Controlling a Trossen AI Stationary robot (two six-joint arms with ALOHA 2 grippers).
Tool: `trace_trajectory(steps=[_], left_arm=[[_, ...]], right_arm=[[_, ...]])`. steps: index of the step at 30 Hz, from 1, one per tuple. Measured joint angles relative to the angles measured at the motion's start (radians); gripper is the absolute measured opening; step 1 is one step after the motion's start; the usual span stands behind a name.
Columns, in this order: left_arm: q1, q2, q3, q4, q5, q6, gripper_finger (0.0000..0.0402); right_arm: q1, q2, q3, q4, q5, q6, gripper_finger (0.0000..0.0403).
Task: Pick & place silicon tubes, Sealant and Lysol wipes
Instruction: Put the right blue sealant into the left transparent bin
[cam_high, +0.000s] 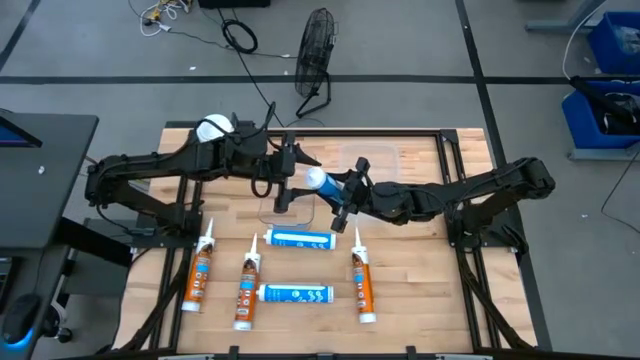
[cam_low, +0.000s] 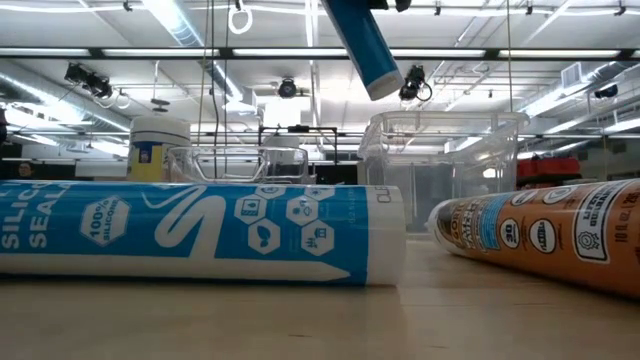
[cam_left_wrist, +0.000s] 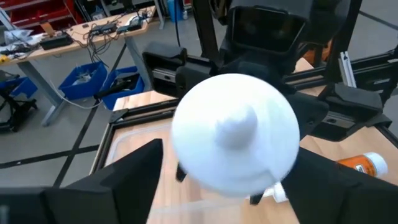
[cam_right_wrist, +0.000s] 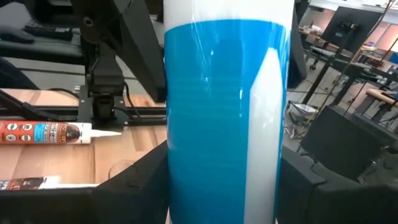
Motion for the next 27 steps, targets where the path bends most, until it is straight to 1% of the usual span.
trace_trajectory(steps=[5,6,27], left_arm=[[-0.001,0.019,0.000,0.003,0.004,0.003,0.0224],[0.000,0.019,0.000,0.004,0.005,0.003,0.0217],[0.000,0.012,-0.002,0.018,0.000,0.024,0.0217]], right_arm=[[-0.004,0.001,0.000,-0.017,0.004,-0.002,0.0207],[-0.004,0.001,0.000,-0.017,0.002,0.000,0.0205],[-0.008,0.001,0.001,-0.029,0.005,0.004,0.0205]])
